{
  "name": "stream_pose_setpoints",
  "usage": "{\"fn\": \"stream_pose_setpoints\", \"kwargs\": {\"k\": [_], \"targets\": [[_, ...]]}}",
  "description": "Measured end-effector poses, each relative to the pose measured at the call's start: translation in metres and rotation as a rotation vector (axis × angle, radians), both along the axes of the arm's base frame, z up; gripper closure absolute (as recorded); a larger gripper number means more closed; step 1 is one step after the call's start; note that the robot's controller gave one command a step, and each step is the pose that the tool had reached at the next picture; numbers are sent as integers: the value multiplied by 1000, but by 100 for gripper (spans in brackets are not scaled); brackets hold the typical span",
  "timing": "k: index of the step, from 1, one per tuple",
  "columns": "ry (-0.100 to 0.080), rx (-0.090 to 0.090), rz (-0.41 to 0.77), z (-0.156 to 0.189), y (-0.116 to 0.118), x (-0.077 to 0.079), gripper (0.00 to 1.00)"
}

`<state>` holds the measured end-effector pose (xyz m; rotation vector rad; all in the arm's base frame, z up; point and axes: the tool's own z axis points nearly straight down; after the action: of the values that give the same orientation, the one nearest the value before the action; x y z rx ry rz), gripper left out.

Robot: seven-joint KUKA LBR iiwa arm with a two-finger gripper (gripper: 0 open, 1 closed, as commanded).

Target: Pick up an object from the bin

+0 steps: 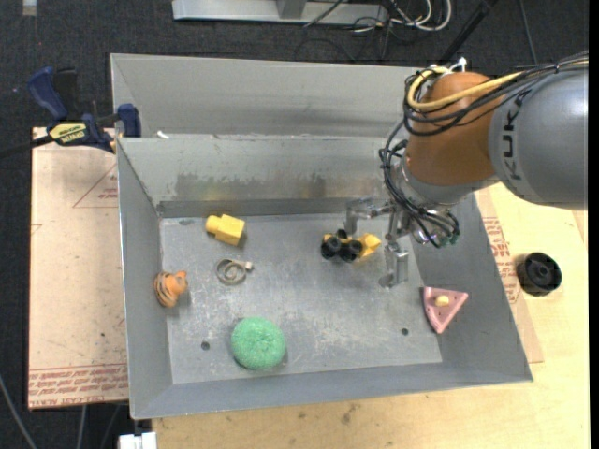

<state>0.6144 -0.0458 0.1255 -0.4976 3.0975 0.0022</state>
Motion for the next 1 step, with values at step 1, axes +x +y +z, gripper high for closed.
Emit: {"fn": "stream_pose_setpoints", "kwargs": {"k": [1], "targets": [[-1,0,-138,-30,2,10,0]]}}
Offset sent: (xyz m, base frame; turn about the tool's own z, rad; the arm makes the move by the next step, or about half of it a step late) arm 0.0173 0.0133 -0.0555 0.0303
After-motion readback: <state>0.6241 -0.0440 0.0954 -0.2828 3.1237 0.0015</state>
